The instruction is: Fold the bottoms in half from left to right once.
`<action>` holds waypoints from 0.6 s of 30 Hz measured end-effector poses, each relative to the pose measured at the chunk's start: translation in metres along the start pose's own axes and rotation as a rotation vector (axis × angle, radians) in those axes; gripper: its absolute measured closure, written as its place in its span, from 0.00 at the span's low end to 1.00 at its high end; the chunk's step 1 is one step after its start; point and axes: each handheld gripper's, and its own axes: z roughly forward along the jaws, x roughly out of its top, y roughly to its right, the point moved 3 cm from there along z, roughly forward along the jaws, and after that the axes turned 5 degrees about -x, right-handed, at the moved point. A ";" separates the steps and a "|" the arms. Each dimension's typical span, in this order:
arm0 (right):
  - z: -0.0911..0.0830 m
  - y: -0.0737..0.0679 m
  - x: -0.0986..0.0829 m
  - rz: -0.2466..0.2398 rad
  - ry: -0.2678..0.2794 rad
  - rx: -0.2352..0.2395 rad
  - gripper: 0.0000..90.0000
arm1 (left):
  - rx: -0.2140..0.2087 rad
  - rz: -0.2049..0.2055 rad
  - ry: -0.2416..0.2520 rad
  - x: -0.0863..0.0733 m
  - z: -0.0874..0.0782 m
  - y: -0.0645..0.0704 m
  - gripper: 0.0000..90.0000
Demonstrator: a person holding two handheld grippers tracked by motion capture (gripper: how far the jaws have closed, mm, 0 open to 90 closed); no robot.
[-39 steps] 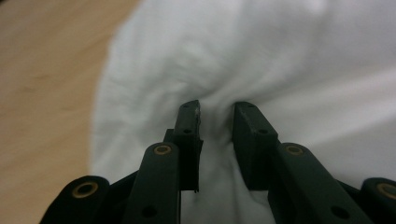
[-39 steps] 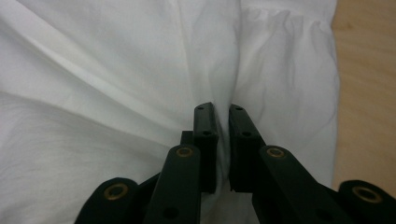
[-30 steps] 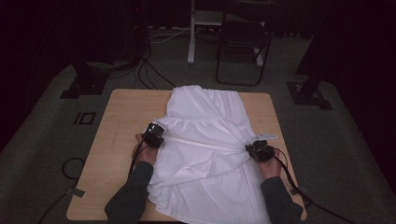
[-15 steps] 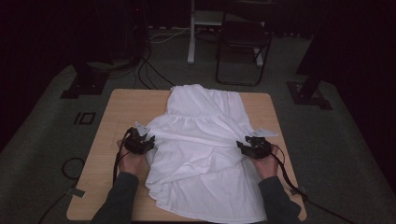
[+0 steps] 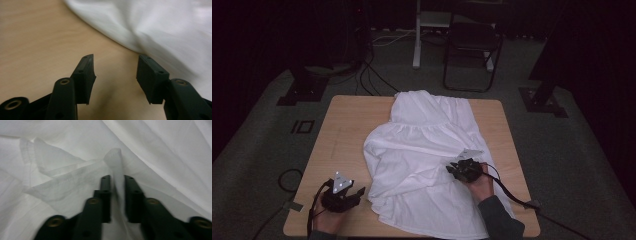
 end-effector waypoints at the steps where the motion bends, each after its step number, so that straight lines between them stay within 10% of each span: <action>1: -0.004 -0.002 0.000 -0.006 0.010 -0.009 0.96 | -0.021 0.009 0.007 -0.001 -0.003 0.005 0.52; 8: -0.035 0.005 -0.014 0.032 0.075 -0.040 0.99 | -0.145 0.080 -0.023 -0.007 0.007 0.036 0.41; 11: -0.045 0.011 -0.022 0.048 0.088 -0.055 0.99 | -0.116 0.112 -0.052 -0.009 0.019 0.039 0.41; 18: -0.079 0.024 -0.044 0.081 0.133 -0.101 0.99 | -0.046 0.101 0.027 0.000 0.002 0.021 0.95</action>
